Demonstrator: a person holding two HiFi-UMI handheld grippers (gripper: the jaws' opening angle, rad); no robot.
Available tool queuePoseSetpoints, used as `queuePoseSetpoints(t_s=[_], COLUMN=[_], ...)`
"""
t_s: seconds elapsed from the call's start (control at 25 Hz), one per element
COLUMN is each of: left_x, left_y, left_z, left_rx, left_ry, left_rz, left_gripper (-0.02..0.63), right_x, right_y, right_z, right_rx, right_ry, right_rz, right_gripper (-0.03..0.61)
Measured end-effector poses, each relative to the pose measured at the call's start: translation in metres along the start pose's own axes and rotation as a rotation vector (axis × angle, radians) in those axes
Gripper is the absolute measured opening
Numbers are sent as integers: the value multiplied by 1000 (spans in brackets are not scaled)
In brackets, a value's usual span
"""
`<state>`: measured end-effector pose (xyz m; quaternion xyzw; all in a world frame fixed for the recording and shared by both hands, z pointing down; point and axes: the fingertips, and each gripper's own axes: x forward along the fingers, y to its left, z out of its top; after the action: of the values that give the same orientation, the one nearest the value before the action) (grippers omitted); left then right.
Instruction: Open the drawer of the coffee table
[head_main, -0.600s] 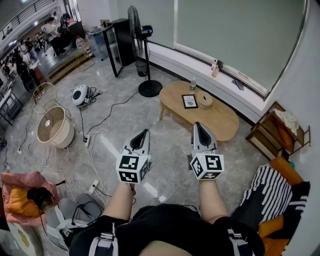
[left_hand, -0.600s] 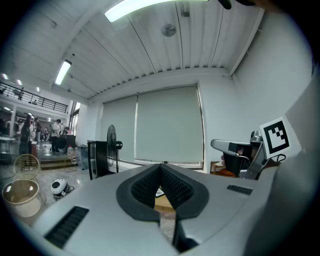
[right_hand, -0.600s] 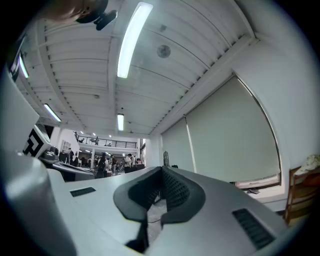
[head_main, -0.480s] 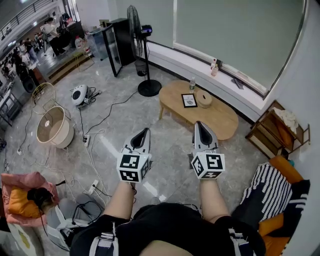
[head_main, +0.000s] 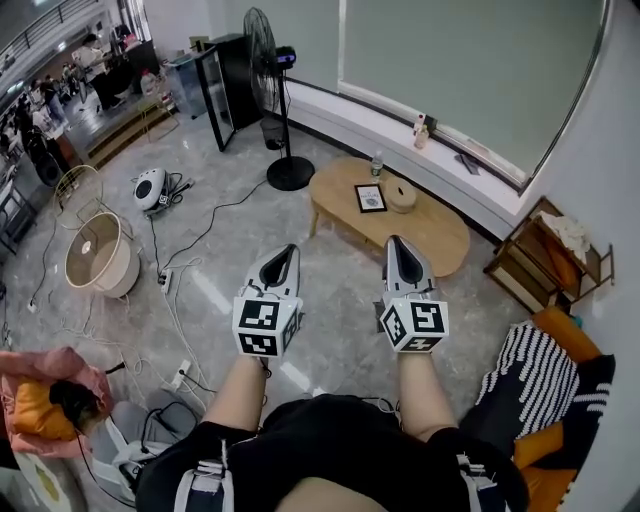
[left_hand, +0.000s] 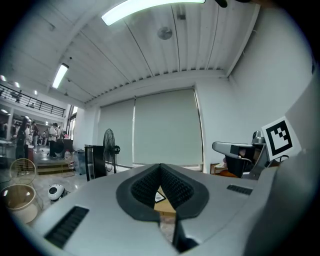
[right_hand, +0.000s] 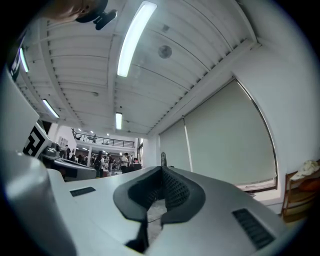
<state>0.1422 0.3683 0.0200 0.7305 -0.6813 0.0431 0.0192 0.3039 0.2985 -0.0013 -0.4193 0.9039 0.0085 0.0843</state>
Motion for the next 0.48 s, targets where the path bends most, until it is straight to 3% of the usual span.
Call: queuePoseSetpoints(t_s=[0.48], left_x=[3], left_y=[61], left_z=[-4], left_rx=[4], left_ry=[-21], left_rz=[-22], left_gripper=[20], right_x=[40], right_y=[45], right_z=[-13], right_rx=[6], right_ry=[3], right_rz=[-21], right_gripper=[15])
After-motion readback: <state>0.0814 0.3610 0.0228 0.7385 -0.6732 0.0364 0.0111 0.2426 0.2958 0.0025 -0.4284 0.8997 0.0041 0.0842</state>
